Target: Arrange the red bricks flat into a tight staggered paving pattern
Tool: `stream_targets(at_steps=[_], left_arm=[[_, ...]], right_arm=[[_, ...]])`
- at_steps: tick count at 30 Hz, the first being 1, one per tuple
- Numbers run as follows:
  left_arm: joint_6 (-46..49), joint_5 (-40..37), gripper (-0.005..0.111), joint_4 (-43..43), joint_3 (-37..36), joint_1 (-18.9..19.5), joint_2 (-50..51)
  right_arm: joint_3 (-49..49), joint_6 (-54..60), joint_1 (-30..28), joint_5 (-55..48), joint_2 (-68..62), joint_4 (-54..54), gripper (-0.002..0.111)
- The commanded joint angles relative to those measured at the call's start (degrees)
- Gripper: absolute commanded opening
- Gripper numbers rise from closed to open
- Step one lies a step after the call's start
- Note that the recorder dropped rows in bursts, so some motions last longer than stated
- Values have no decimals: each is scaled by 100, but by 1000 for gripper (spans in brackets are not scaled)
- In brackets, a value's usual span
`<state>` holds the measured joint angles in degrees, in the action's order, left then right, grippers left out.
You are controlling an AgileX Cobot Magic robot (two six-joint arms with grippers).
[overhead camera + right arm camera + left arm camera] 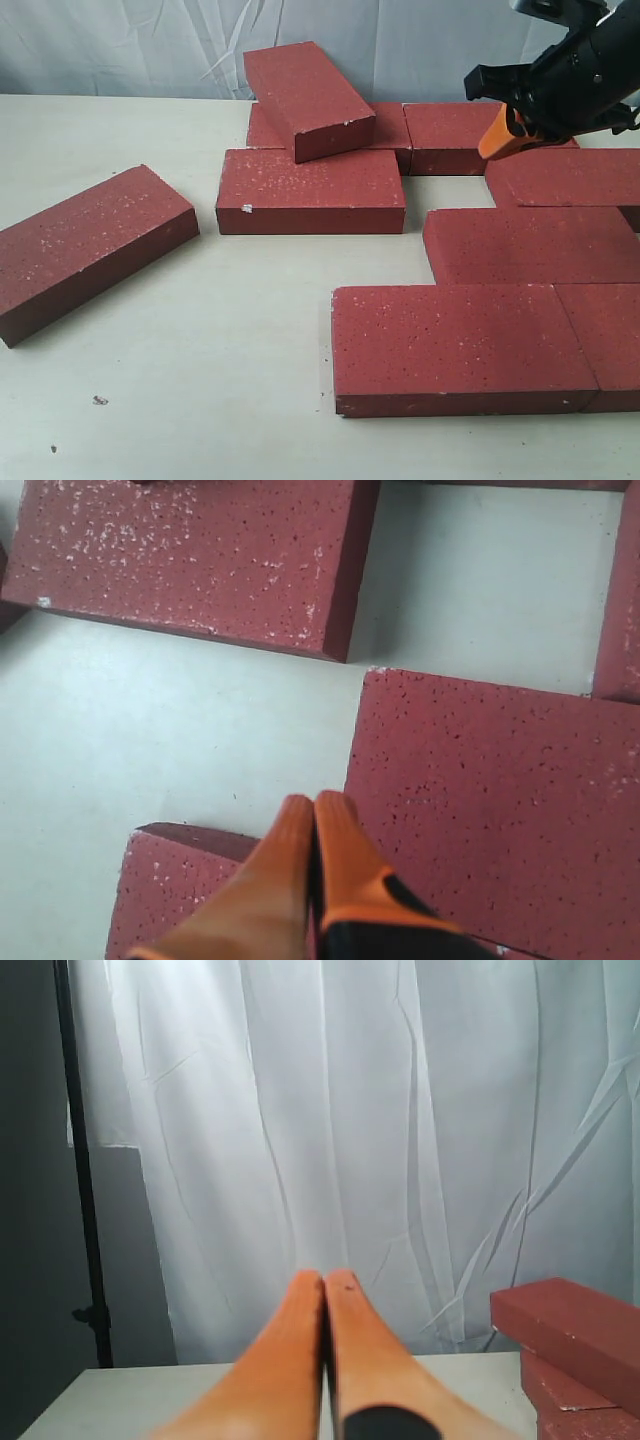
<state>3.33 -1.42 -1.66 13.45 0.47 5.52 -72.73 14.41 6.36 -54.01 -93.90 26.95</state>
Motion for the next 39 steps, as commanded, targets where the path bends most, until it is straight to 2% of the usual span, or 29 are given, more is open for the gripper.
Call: stream_targets(at_steps=[1,3,4,9,12,15,19,23,27,35,39], left_arm=[[44,-756,0,90,1165,-8,1140],[44,-1412,0,103,2020,-8,2034],[44,-1444,0,61,2137,-8,2246],[31,-802,0,-360,2221,-8,3045],[31,-930,0,-424,2314,-8,3303],[31,-2107,0,-424,2838,-8,4162],[287,-3276,0,-519,3683,-8,5400],[356,-4090,0,-534,4167,-21,6318],[356,-4244,0,-534,4502,-330,7141],[309,-4099,0,-320,5425,-1539,8728],[264,-4099,0,-322,6062,-1781,9431]], right_arm=[[2,26,-31,-75,60,11,-1],[2,26,-31,-75,60,11,-1],[2,26,-31,-75,60,11,-1],[2,26,-31,-33,60,-11,-1],[2,26,-31,-33,60,-11,-1],[2,26,-31,5,60,-11,-1],[2,26,-31,55,60,-11,-1],[2,26,-31,54,37,-11,-1],[2,26,-31,54,37,-11,-1],[2,26,-31,54,37,-11,-1],[2,26,-31,68,36,-11,-1]])
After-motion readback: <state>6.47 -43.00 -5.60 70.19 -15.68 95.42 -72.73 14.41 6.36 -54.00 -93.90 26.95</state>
